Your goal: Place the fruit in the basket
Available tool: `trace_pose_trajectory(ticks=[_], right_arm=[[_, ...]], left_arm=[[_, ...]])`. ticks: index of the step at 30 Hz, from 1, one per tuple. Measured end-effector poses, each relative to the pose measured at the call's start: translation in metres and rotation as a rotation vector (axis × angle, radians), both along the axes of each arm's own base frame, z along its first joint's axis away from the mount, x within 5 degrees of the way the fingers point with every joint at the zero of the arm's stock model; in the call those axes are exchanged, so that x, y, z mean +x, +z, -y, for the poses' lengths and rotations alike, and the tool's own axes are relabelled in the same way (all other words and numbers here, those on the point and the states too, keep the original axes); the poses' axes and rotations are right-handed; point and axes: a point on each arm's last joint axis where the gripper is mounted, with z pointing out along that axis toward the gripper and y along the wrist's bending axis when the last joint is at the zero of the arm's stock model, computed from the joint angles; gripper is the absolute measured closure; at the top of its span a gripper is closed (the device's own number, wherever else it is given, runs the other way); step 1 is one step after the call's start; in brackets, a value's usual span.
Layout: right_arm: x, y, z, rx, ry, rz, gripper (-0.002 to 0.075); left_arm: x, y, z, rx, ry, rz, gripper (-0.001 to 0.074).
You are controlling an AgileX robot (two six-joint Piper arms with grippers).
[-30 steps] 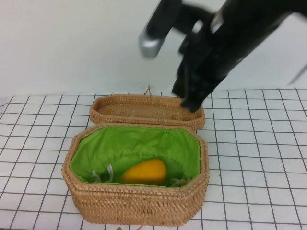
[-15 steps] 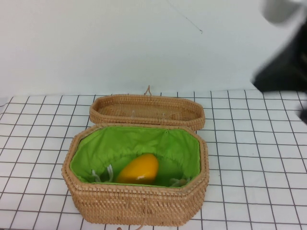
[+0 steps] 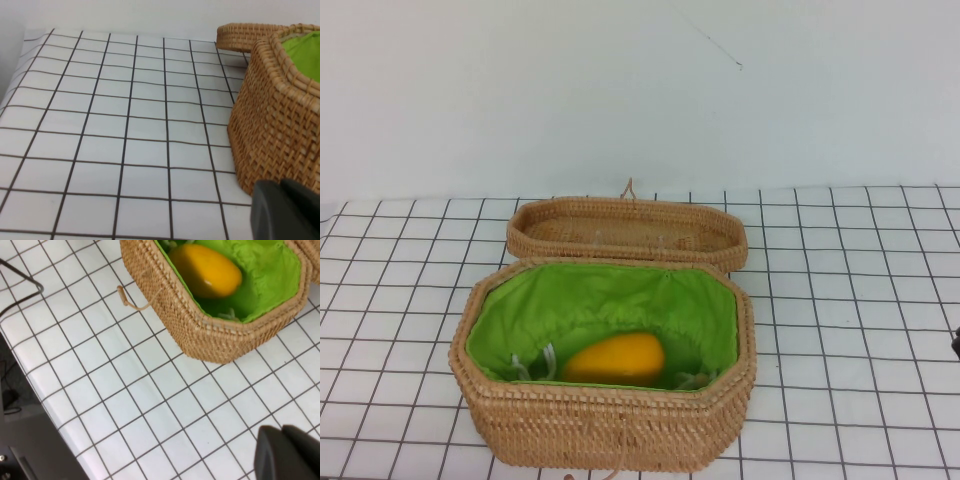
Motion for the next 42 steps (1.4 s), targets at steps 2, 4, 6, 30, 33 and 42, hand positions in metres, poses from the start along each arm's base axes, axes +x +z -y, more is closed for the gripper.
trace_pose_trajectory(ticks=[2, 4, 6, 30, 33, 42], right_arm=[[0.0, -0.001, 0.0, -0.009, 0.002, -0.012, 0.0725], [0.0, -0.001, 0.0, -0.009, 0.002, -0.012, 0.0725], [0.0, -0.001, 0.0, -0.009, 0.002, -0.012, 0.0725], [-0.086, -0.018, 0.098, 0.321, -0.539, 1.046, 0.0725], [-0.089, -0.054, 0.102, 0.345, -0.594, 1.122, 0.0725], [-0.096, -0.153, 0.106, 0.292, -0.718, 1.064, 0.0725]], left_arm=[[0.0, 0.0, 0.0, 0.0, 0.0, 0.0, 0.0734], [0.0, 0.0, 0.0, 0.0, 0.0, 0.0, 0.0734], [0.0, 0.0, 0.0, 0.0, 0.0, 0.0, 0.0734], [0.0, 0.0, 0.0, 0.0, 0.0, 0.0, 0.0734], [0.0, 0.0, 0.0, 0.0, 0.0, 0.0, 0.0734], [0.0, 0.0, 0.0, 0.0, 0.0, 0.0, 0.0734]])
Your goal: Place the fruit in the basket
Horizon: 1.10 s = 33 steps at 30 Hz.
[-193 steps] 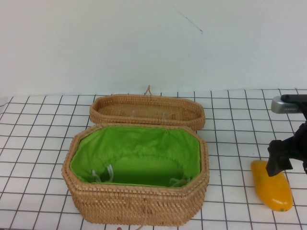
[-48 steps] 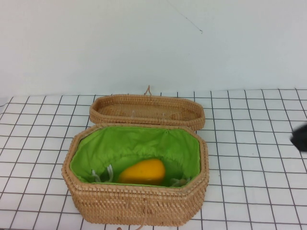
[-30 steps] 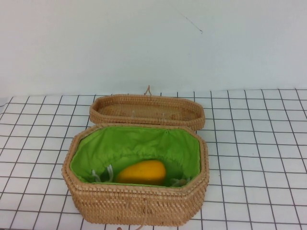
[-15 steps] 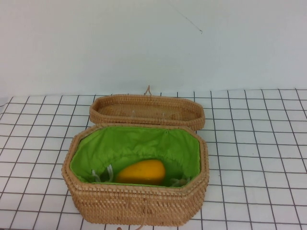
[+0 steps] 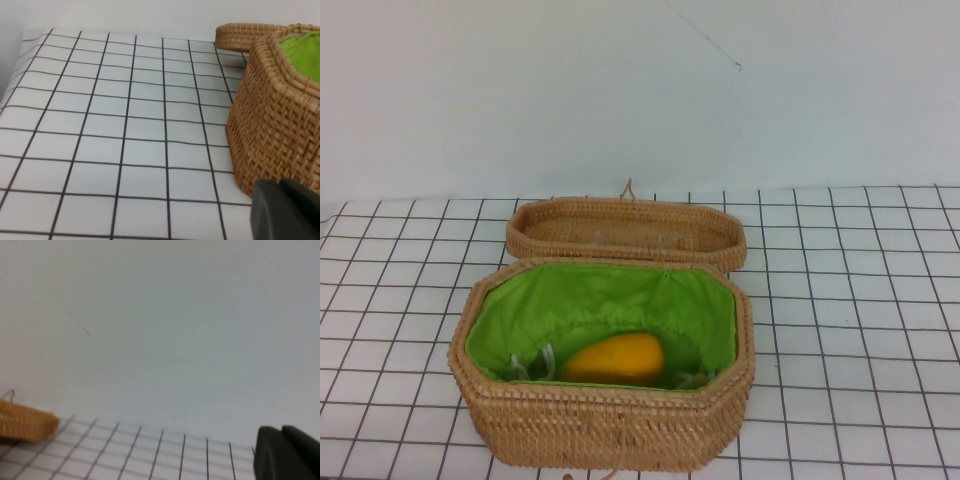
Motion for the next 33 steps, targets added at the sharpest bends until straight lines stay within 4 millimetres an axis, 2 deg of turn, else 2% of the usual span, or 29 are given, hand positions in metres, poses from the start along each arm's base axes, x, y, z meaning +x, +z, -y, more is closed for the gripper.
trace_pose_trajectory(ticks=[8, 12, 15, 20, 33], right_arm=[[0.012, -0.045, 0.001, 0.02, -0.018, -0.198, 0.0725], [0.012, -0.068, -0.001, 0.026, 0.001, -0.357, 0.0725], [0.014, -0.078, -0.001, 0.037, 0.004, -0.377, 0.0725], [0.015, -0.087, -0.001, 0.048, 0.003, -0.386, 0.0725], [0.015, -0.087, -0.001, 0.049, 0.002, -0.386, 0.0725]], left_arm=[[0.0, 0.0, 0.0, 0.004, 0.0, -0.002, 0.0734], [0.0, 0.0, 0.0, 0.004, 0.0, -0.002, 0.0734], [0.0, 0.0, 0.0, 0.004, 0.0, -0.002, 0.0734], [0.0, 0.0, 0.0, 0.004, 0.0, -0.002, 0.0734], [0.0, 0.0, 0.0, 0.004, 0.0, -0.002, 0.0734]])
